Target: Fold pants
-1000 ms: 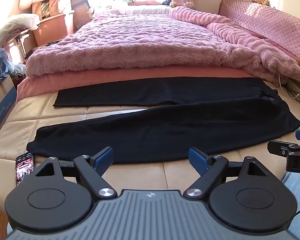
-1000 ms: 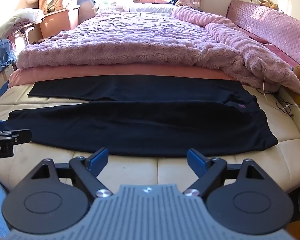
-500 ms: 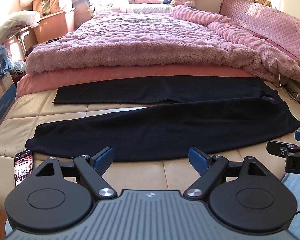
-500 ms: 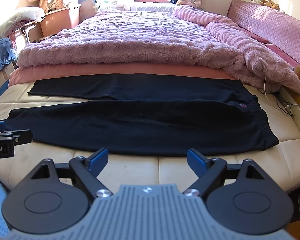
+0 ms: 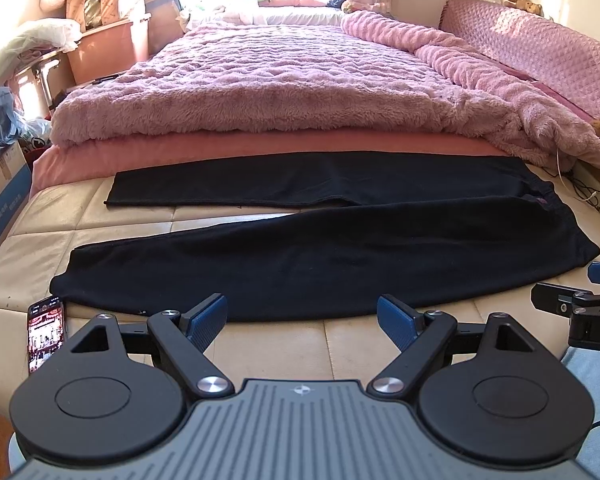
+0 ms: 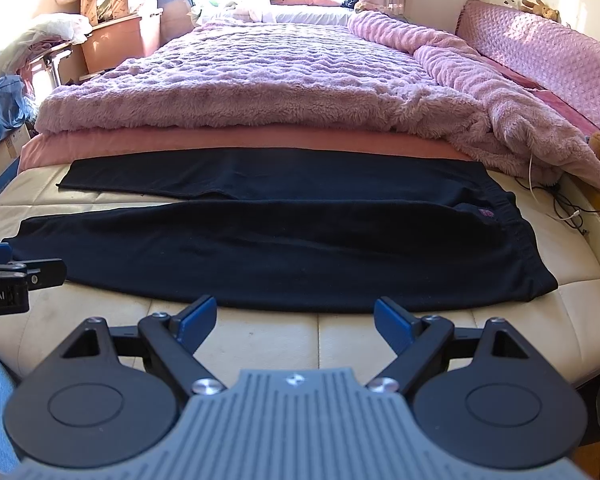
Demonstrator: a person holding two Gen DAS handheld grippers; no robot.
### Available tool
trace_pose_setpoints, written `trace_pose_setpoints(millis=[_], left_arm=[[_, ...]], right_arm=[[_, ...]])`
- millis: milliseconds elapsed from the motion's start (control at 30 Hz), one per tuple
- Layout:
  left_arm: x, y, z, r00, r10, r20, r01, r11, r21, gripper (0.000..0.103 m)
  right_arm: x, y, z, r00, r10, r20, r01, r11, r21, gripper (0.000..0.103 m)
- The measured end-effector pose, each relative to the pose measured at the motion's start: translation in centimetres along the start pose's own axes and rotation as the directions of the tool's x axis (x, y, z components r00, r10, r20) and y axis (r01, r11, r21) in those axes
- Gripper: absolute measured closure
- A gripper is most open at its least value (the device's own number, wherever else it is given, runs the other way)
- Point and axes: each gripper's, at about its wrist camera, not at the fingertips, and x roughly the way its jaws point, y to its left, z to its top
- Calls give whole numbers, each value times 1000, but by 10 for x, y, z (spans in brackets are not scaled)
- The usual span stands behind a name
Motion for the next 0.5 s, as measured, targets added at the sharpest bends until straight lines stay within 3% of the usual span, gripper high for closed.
trace_pose_setpoints(millis=[500], left_arm=[[-1, 0, 0, 1000, -2, 2, 2, 1000, -2, 4]], right_arm=[[-4, -1, 0, 1000, 6, 7, -6, 1000, -9, 21]])
